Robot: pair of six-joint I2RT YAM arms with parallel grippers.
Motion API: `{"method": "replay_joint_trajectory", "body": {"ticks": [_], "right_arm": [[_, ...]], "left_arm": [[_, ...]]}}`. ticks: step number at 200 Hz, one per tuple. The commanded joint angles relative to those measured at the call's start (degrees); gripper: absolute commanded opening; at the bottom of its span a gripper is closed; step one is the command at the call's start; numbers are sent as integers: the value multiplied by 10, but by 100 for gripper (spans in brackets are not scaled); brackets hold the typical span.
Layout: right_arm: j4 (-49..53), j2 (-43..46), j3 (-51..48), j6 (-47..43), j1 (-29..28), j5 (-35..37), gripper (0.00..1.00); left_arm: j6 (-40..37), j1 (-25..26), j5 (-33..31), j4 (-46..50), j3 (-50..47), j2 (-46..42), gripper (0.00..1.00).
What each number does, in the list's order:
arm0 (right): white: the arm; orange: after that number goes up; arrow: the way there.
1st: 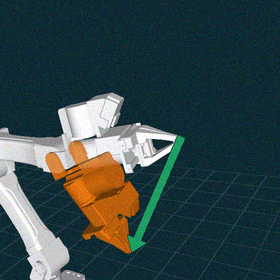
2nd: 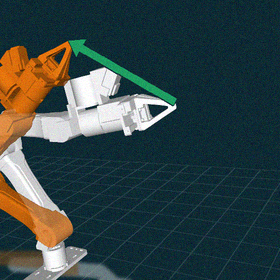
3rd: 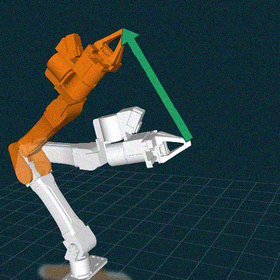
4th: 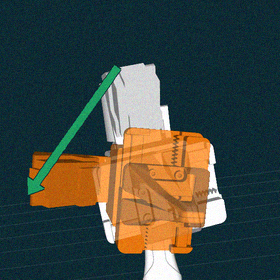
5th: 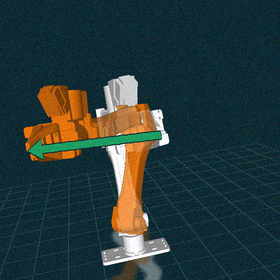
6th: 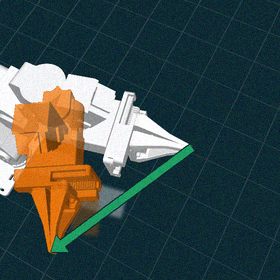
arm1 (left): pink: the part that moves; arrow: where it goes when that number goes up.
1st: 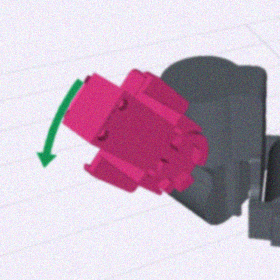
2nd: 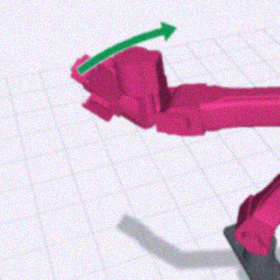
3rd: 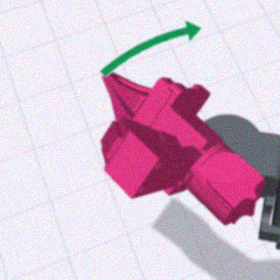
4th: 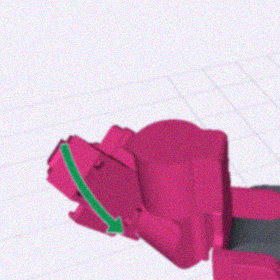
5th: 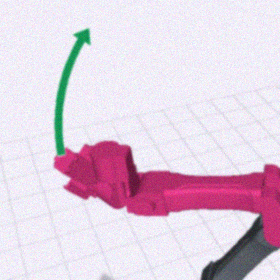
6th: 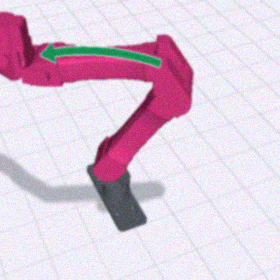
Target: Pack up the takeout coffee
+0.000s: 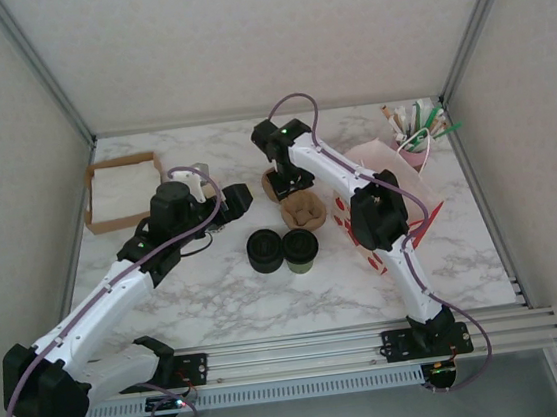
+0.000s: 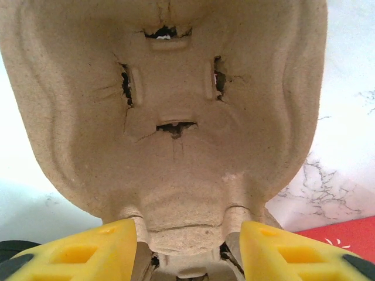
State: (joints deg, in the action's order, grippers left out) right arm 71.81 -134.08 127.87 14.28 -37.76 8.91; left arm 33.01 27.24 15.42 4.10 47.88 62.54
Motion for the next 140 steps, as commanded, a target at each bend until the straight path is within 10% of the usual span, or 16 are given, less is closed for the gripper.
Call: {"method": "replay_joint_trajectory", "body": {"ticks": [1, 140], "right_arm": [[14, -15, 19, -5, 3, -3, 49], [11, -28, 22, -7, 3, -17, 45]], "left_arm": [[-2, -5, -8, 0, -2, -13, 100], [-3, -5, -11, -3, -2, -10, 100]]}}
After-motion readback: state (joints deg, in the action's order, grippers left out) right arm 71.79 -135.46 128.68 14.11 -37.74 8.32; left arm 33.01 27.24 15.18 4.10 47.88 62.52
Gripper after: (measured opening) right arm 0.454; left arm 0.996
